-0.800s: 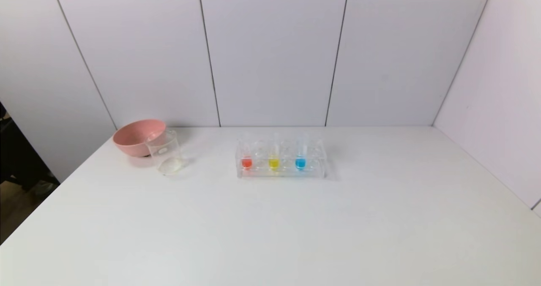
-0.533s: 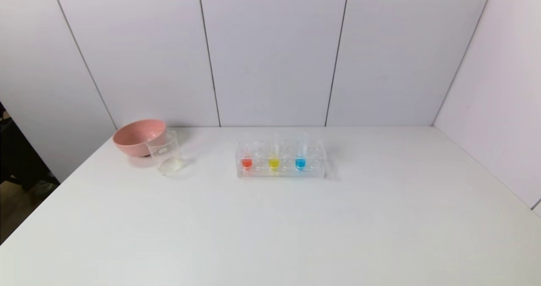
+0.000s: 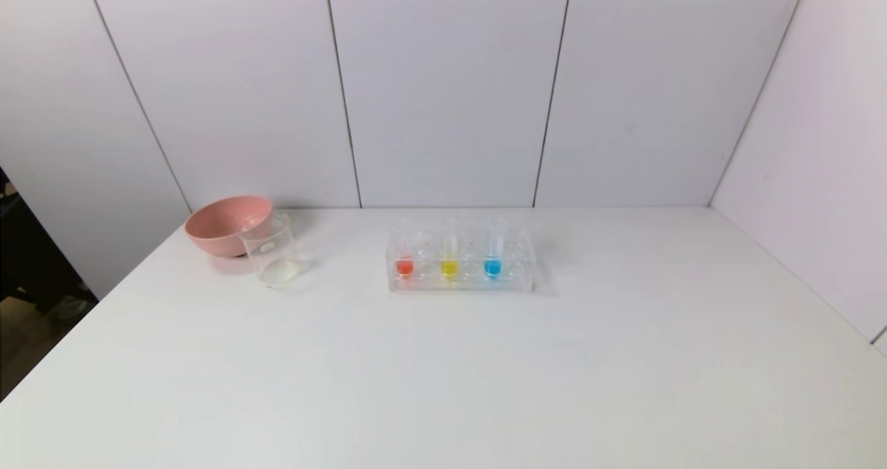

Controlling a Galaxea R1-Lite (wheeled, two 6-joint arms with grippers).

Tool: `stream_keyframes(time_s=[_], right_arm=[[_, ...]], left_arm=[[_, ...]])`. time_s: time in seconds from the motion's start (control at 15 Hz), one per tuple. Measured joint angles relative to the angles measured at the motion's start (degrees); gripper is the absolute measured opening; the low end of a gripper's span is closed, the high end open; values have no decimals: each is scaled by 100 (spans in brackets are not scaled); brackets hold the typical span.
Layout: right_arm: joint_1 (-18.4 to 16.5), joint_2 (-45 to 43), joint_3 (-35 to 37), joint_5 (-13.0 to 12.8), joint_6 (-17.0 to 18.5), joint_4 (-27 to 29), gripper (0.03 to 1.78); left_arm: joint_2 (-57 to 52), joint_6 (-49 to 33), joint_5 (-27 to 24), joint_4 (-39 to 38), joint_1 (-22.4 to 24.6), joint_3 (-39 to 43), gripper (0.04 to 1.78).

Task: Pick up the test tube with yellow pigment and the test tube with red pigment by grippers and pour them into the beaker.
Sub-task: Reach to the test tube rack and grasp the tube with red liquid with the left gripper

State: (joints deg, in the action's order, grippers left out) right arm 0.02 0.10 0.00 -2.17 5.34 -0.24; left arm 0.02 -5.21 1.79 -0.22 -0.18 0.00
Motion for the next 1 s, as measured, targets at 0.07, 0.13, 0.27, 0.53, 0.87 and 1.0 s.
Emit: stream_keyframes(time_s=[0.07, 0.13, 0.27, 0.53, 0.87, 1.0], right_arm=[[0, 0, 0, -2, 0, 2, 171], [0, 0, 0, 0, -2, 0, 171], [0, 0, 0, 0, -2, 2, 171], [0, 0, 0, 0, 0, 0, 171], [-2, 0, 0, 0, -2, 0, 171], [0, 0, 0, 0, 0, 0, 171]], left_arm=[[0, 6, 0, 0, 0, 0, 176], [0, 17, 10, 4, 0, -2, 176], [0, 41, 29, 24, 0, -22, 176], [239, 52, -45, 118, -9, -656, 176], [1620, -20, -150, 9, -328, -1620, 176], [2354, -22, -357, -295, -664, -1782, 176]])
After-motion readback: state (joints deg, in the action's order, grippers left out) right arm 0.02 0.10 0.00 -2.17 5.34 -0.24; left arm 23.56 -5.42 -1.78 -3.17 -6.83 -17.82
